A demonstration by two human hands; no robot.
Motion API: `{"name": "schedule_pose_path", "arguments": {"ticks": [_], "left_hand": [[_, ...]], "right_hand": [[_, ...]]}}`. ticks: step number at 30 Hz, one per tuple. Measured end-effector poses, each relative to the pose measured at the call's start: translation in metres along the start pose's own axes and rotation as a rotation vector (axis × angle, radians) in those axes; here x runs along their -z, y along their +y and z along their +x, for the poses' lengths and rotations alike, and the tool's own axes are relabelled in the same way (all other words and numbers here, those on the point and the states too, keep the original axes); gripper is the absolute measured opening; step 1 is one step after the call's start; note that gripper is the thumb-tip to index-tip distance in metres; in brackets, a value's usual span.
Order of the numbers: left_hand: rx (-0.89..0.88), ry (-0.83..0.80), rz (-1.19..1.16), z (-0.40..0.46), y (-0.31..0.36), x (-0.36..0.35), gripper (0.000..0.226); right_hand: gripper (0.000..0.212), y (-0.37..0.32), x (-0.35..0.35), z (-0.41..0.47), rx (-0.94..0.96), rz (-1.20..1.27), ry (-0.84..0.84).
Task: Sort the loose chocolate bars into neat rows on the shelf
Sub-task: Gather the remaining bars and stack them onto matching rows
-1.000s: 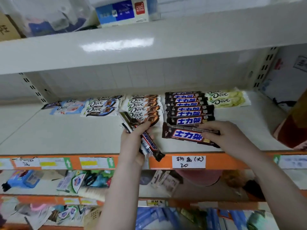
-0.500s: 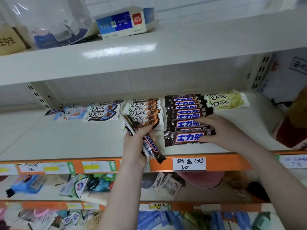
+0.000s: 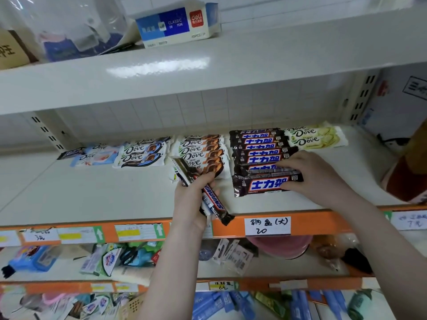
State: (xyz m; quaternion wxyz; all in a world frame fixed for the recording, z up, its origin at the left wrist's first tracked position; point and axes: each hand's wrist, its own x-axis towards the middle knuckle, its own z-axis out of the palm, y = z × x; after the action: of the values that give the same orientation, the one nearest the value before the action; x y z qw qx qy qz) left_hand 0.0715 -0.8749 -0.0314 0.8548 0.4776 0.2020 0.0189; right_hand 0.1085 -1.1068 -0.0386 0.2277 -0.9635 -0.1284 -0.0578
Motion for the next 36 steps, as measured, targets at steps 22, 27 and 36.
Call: {"name": "schedule_pose_path", "arguments": {"ticks": [22, 27, 36], "left_hand": [[0.022, -0.063, -0.039, -0.005, -0.005, 0.001, 0.02], [-0.023, 0.009, -0.105, -0.013, -0.005, 0.003, 0.031], [-0.149, 0.048, -0.221, -0.028, 0.014, 0.05, 0.063]], "right_hand": [[0.036, -0.006, -0.022, -0.036, -0.058, -0.199, 0.355], [0.025, -0.035, -0.026, -0.04, 0.068, -0.079, 0.393], [0.031, -0.128, -0.045, -0.038, 0.098, 0.423, 0.005]]}}
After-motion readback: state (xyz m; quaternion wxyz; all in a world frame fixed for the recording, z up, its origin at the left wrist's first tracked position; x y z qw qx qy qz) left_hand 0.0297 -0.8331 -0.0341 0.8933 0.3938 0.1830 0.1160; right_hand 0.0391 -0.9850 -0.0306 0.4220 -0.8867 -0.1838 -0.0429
